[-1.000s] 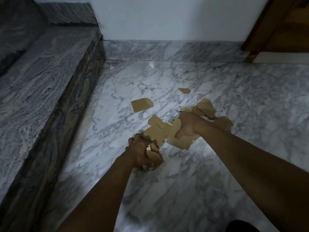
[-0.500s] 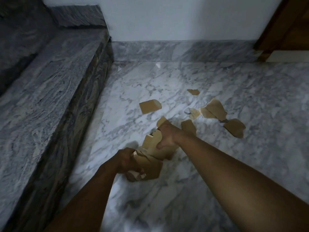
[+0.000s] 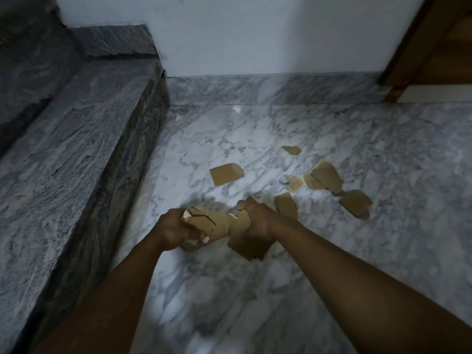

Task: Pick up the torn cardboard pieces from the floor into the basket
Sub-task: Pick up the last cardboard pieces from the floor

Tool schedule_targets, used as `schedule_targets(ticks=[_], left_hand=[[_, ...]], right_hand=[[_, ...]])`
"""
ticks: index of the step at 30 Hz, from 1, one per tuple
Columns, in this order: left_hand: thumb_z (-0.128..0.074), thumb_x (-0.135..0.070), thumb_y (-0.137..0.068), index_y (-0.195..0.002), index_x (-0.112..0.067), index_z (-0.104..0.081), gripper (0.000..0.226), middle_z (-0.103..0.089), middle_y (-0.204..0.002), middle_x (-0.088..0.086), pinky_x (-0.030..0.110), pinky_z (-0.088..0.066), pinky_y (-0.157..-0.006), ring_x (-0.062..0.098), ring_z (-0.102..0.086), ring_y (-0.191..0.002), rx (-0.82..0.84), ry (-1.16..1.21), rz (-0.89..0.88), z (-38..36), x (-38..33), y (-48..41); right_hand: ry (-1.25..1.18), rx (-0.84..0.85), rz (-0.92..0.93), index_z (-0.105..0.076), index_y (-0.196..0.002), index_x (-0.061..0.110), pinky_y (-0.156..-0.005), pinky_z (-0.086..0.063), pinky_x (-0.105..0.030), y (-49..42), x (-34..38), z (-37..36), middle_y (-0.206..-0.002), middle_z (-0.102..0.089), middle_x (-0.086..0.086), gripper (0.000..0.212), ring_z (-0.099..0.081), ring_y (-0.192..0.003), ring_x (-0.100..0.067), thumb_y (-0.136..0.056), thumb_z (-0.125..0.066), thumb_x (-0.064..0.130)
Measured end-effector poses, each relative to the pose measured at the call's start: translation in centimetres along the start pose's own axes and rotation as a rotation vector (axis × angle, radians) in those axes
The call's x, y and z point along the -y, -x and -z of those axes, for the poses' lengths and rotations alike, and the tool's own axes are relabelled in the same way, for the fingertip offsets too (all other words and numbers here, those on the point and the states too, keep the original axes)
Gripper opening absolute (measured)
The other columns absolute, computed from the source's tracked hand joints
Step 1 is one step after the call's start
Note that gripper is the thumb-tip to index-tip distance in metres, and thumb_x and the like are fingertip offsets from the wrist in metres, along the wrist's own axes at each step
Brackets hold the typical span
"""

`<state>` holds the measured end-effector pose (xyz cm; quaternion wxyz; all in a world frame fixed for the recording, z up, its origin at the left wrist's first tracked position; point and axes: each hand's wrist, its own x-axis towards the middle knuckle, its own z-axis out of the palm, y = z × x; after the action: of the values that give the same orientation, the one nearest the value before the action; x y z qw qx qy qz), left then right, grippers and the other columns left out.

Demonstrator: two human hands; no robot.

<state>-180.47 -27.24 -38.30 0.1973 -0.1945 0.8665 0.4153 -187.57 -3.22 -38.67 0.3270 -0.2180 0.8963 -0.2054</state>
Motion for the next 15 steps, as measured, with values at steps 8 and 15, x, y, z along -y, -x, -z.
schedule_targets(ticks=[8,15], left_hand=[[-0.085,-0.048,-0.030,-0.083,-0.021,-0.076,0.060,-0.076,-0.084,-0.001,0.039,-0.060,-0.080,0.016,-0.073,-0.080,0.250,-0.273,-0.067,-0.3,-7.1,-3.4],[-0.088,-0.045,-0.046,-0.103,-0.026,-0.071,0.063,-0.060,-0.127,0.001,0.042,-0.058,-0.084,0.022,-0.055,-0.119,0.372,-0.574,-0.271,-7.7,-12.1,-7.4]], right_hand=[[0.124,-0.091,-0.281,-0.062,-0.117,0.011,-0.083,-0.049,-0.032,1.7,-6.1,10.8,-0.111,-0.064,-0.006,0.042,-0.063,-0.103,-0.028,-0.082,-0.076,0.031],[0.077,-0.048,-0.288,-0.061,-0.128,0.009,-0.098,-0.044,-0.036,1.5,-8.7,8.0,-0.131,-0.060,-0.012,0.036,-0.055,-0.121,-0.030,-0.097,-0.059,0.029]])
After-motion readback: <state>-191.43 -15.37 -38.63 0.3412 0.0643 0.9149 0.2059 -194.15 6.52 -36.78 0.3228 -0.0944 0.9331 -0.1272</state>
